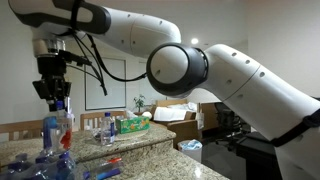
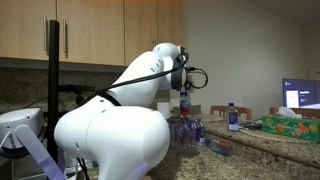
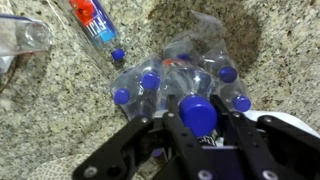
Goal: Pick up the bottle from the countertop and put it in the packet of bottles of water.
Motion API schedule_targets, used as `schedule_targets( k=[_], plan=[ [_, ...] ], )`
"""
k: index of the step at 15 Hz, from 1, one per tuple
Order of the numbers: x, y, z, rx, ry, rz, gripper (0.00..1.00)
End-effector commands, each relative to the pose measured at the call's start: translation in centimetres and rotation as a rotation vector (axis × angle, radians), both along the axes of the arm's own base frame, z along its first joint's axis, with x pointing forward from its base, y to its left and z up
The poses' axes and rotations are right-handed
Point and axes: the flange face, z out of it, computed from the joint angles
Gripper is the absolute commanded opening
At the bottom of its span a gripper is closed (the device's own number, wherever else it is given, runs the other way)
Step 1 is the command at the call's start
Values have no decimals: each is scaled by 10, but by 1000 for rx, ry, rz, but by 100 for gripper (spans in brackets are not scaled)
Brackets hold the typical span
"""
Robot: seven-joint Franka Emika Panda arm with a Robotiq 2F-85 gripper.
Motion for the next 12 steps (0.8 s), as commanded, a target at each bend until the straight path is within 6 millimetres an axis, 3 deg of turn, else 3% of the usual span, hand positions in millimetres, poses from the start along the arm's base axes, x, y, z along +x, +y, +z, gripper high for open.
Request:
schedule_targets(
  k=[1, 3, 12],
  plan=[
    [4, 2, -11, 70, 49, 103, 11],
    [5, 6, -20, 78, 67, 135, 11],
    [6, 16, -1, 101, -36, 134, 11]
  ],
)
